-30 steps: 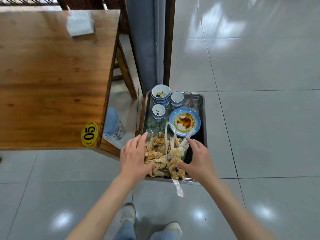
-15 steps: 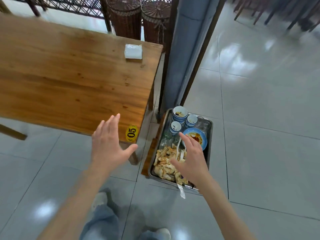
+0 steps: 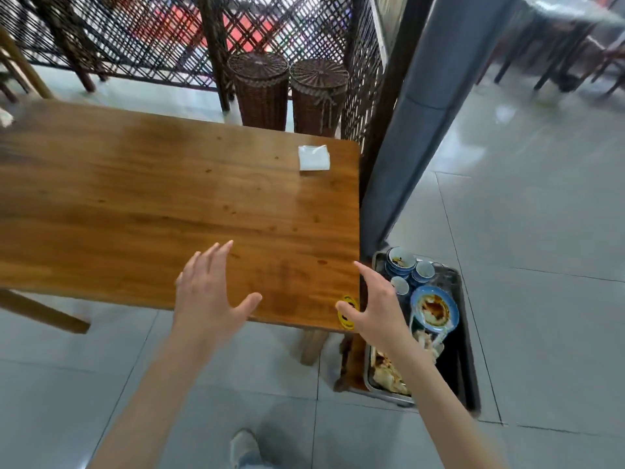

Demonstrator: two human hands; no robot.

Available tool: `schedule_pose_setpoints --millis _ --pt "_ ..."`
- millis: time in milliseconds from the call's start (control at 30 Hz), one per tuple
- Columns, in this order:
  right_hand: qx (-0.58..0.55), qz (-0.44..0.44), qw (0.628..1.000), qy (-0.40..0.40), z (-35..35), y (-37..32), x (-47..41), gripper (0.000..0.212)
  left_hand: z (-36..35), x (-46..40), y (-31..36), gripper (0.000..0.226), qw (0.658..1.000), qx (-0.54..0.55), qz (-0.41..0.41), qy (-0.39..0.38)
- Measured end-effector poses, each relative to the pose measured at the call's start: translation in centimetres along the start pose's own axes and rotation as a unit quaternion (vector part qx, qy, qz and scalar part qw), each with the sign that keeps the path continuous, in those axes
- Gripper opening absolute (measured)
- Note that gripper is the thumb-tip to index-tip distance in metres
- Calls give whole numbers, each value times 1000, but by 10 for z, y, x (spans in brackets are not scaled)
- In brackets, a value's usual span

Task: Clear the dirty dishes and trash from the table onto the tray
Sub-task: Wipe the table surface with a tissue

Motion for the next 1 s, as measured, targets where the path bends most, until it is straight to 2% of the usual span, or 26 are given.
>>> schedule_pose_setpoints --millis 300,533,700,1000 --pt "-7 -22 1000 6 -53 -72 -47 77 25 -63 -69 81 1000 2 -26 -17" --pt "3 -47 999 6 -76 -87 -108 75 9 -122 -81 74 997 1 -55 -46" --pt "16 -83 996 12 -89 -84 -184 74 0 -174 -79 69 995 -16 -89 -52" --pt "79 -137 987 -2 -107 -73 -349 79 -23 -251 -95 62 996 -4 -69 -62"
Point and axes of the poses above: each hand's wrist, its own x-axis away from the middle knuckle, its own z-axis out of the back of the hand, y = z × x, the point moved 8 cm from there along -x, towards the middle knuckle, and after that the axes turned 10 degrees about -z, right-handed, at the moved point
